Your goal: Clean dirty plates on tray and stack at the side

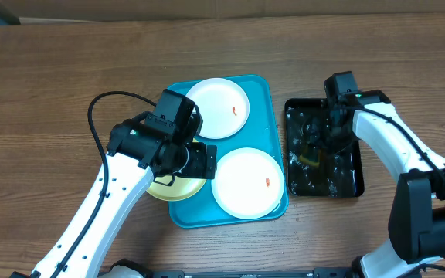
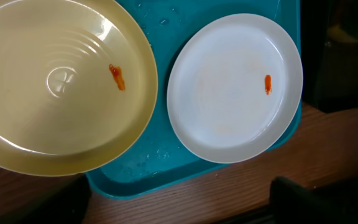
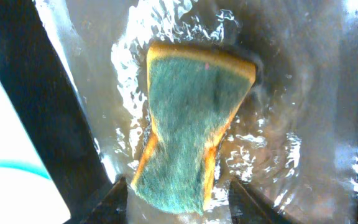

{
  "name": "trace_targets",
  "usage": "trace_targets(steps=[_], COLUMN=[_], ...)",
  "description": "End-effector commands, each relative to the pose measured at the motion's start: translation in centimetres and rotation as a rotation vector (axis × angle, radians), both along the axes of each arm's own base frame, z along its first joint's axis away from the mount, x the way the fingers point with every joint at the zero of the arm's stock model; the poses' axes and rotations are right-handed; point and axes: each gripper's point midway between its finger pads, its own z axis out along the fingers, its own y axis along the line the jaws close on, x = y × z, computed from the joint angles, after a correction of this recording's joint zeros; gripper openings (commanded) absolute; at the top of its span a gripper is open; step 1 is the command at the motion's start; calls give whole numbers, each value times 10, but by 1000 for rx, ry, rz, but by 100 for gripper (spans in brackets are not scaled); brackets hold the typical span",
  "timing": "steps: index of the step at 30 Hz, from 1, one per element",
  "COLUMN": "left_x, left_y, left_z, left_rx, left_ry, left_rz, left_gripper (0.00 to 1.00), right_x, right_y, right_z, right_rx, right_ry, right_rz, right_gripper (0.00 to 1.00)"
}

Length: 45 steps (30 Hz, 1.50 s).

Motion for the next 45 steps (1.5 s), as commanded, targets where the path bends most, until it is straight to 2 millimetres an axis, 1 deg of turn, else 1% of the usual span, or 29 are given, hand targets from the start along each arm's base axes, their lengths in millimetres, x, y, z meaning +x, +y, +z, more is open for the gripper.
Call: trace_targets(steps=[1,4,6,8,9,11,12,13,15,17,19,21,22,23,24,25,26,28,31,33,35,37,40,45], left_x=[1,-1,-4,-8,-10,-13,-14,-14,-14,-14,-14,-13,-13,-11,-10,-8,-7,-5,-5,-4,-2,-2,-2,-2], left_y=[-8,-10,-9,-9,-8,-7,-7,-7,-7,-7,-7,-8,-8,-9,-10,-11,-11,-13,-17,-22,-29,-34,-30,-22], left_z=[13,9,2,-8,-14,-27,-32,-37,-45,-53,-59,-63,-64,-65,-65,-65,-65,-66,-66,-67,-69,-73,-86,-113], left_rx=[-55,-52,-35,-20,-10,7,8,7,3,3,6,5,5,2,0,-3,-6,-7,-9,-13,-14,-3,66,138], left_ry=[-19,-7,5,22,33,52,58,61,65,63,68,69,67,62,58,52,47,37,25,14,-3,-11,3,79], left_rz=[-2,-9,-14,-18,-17,-5,-2,8,26,25,25,25,24,23,23,20,17,1,-25,-42,-77,-116,-125,-62], left_gripper=[96,92,90,88,86,83,82,81,79,79,79,79,79,79,80,79,79,78,77,73,68,66,65,58], right_x=[-6,-7,-5,-4,-4,-6,-6,-4,0,2,2,0,0,0,0,0,0,-5,-8,-9,-9,-8,-9,-14], right_y=[-2,-3,-2,-2,-2,-2,-2,-3,-3,-3,-3,-3,-3,-3,-3,-3,-3,-3,-4,-4,-4,-4,-3,6], right_z=[2,-7,-15,-27,-32,-38,-40,-39,-39,-39,-39,-40,-41,-42,-43,-46,-48,-52,-52,-48,-40,-31,-13,17], right_rx=[-6,-5,-1,4,5,5,6,3,0,2,1,0,0,1,2,3,3,2,-2,-4,-6,-8,-4,60], right_ry=[6,13,0,-13,-14,-12,-16,-24,-42,-51,-49,-44,-44,-47,-52,-57,-58,-50,-35,-25,-23,-26,-30,-65], right_rz=[-15,-52,-66,-89,-96,-107,-107,-107,-107,-108,-108,-106,-106,-106,-106,-106,-106,-105,-104,-101,-79,-51,-44,-15], right_gripper=[61,63,63,59,53,28,21,17,13,6,6,31,39,39,36,28,24,4,4,4,4,4,4,4])
